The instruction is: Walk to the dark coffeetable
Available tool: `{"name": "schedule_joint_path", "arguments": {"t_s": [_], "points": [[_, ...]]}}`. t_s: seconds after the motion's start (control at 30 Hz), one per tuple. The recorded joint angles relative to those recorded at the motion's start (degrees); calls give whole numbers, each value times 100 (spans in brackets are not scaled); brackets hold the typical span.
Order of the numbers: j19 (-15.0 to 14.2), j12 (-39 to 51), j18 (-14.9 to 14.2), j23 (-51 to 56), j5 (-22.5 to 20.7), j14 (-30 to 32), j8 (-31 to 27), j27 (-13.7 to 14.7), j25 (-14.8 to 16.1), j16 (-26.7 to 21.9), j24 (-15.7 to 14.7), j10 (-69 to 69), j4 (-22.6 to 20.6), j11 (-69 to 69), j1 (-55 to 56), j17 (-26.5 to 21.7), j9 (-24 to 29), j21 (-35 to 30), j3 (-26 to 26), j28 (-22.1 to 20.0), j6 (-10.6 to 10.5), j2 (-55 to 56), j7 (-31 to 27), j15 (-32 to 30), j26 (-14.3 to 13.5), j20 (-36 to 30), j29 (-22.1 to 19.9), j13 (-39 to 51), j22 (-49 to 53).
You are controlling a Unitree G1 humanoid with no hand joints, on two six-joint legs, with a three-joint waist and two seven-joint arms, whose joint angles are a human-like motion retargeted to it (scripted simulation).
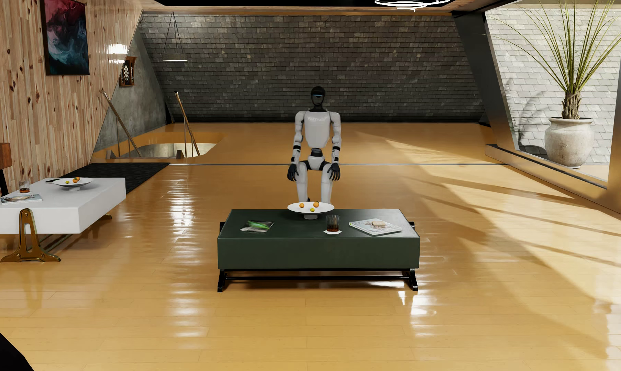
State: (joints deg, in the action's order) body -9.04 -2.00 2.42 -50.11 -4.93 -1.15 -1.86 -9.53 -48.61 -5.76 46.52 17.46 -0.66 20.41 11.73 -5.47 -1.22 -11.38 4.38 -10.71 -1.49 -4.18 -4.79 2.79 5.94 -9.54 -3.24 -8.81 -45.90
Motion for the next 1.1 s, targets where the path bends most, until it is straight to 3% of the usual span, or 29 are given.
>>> {"name": "schedule_joint_path", "arguments": {"t_s": [0.2,0.3,0.47,0.87,1.0,1.1], "points": [[-6,271,52,196,149,-250,-117,84,114,-2,90,-42,-170,316,-166,-13,-61,106,-2,61,95,49,47,-133,-96,-478,-186,48,-45],[-8,300,94,462,224,-345,-98,164,207,28,208,-15,-266,505,-193,24,-78,101,-6,90,134,107,33,-169,32,-658,-290,108,-457],[-40,72,164,737,352,-462,-47,238,299,90,293,48,-432,997,-169,-42,-106,43,11,75,201,353,0,-246,137,-630,-283,230,-976],[-331,-230,198,352,645,-663,64,151,167,28,296,255,-722,2270,-73,-253,-111,136,67,74,384,1028,17,-471,274,-293,-133,262,-927],[-469,-117,145,567,841,-705,267,195,207,19,339,316,-750,2714,-3,-247,-73,238,27,53,450,1308,90,15,115,-280,-198,167,-906],[-80,58,108,628,1132,-677,648,184,202,34,361,255,-732,2293,-16,-175,-65,193,-7,30,484,1318,62,700,53,-288,-196,132,-847]]}}
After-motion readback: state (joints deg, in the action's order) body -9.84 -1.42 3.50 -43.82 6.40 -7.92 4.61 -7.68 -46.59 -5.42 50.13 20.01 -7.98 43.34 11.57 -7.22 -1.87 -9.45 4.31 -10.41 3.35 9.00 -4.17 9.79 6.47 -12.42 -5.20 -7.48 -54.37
